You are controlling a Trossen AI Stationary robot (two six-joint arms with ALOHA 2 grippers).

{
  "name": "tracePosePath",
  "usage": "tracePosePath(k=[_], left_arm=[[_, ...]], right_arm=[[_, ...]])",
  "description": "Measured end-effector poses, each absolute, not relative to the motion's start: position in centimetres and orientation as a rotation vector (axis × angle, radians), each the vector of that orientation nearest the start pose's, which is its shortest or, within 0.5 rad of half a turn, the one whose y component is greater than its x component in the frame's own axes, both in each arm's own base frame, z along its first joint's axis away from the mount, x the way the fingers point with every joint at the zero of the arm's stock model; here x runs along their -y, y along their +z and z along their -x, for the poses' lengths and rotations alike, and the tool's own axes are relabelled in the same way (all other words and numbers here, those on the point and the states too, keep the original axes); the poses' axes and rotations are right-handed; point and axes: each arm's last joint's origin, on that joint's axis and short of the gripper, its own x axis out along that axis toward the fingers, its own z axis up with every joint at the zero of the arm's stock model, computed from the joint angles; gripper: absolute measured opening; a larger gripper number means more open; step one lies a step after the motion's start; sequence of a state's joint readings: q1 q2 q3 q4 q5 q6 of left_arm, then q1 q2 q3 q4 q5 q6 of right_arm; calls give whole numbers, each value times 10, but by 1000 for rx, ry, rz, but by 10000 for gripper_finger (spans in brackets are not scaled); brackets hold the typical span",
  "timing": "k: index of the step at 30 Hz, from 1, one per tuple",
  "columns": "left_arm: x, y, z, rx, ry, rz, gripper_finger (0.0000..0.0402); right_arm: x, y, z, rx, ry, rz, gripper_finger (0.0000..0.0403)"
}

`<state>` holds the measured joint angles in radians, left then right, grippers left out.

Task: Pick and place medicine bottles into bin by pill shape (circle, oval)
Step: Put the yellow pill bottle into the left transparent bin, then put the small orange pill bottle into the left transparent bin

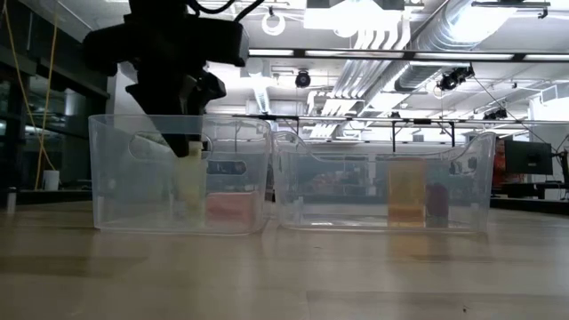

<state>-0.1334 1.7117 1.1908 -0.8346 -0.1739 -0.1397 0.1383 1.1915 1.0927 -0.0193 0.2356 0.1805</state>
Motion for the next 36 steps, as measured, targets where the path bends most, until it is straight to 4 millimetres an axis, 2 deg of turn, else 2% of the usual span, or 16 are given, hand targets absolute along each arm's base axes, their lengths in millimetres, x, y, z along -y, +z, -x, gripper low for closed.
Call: tracePosePath(k=[9, 24, 36], left_arm=[[36, 201, -318, -1331, 149, -105, 115], [36, 201, -318, -1328, 140, -110, 172], [36, 202, -319, -1316, 141, -85, 182]], right_arm=[[-30, 373, -266, -107, -108, -161, 179], [-30, 373, -266, -106, -109, -187, 179], [-30, 373, -266, -106, -109, -187, 179]])
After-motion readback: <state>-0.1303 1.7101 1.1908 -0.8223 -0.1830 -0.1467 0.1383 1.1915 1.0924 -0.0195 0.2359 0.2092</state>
